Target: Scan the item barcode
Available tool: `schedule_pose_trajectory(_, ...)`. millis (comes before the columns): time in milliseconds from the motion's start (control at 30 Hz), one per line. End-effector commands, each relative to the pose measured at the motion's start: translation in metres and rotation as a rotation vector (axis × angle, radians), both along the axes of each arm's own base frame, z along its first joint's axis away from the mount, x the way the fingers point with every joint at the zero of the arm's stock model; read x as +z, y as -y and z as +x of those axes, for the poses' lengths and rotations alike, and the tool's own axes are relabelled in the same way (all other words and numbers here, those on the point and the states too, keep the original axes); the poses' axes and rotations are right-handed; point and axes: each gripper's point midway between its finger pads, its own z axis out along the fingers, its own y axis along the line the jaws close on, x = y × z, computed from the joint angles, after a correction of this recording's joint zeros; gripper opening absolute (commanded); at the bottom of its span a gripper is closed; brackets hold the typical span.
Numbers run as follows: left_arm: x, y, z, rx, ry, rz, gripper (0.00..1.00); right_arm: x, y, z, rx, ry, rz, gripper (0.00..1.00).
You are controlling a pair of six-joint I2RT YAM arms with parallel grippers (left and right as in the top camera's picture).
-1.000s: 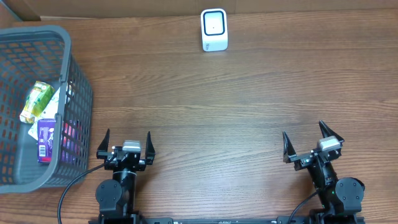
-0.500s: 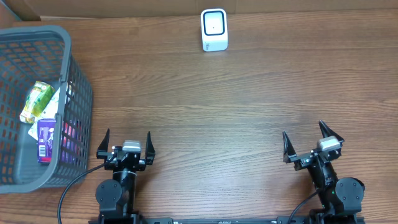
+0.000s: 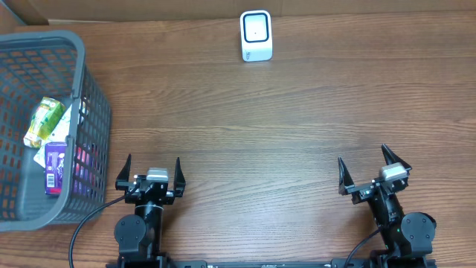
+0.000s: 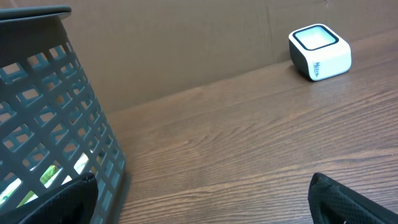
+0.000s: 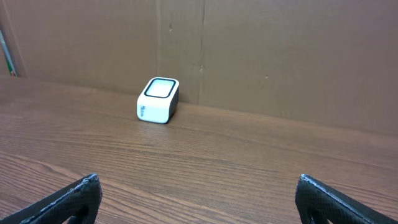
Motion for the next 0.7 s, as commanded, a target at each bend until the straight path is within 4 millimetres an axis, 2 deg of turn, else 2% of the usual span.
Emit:
schedule_pose_trajectory(0,0.001,0.004,0.000,-0.021,0.011,0.018,1.00,-0.001,0.000,0.000,-0.003,0.004,0.006,1.00)
schedule_pose_trajectory(200,0.000,0.002,0.000,-0.012,0.008,0.003,1.00,-0.002,0.014,0.003,-0.087,-0.001,0.005,1.00)
schedule_pose_trajectory(267,0.000,0.002,0.000,-0.010,0.008,0.002,0.99,-0.002,0.015,0.003,-0.089,0.000,0.005,1.00)
schedule_pose_trajectory(400,0.000,0.002,0.000,-0.003,0.011,-0.119,0.99,-0.004,0.015,0.003,-0.090,-0.013,0.031,1.00)
schedule_pose_trajectory(600,0.002,0.002,0.000,0.000,0.018,-0.129,0.99,-0.004,0.015,0.004,-0.093,-0.018,0.052,1.00)
schedule_pose_trajectory(667,0.000,0.002,0.000,0.006,0.015,-0.195,0.99,-0.004,0.015,0.004,-0.094,-0.025,0.084,1.00)
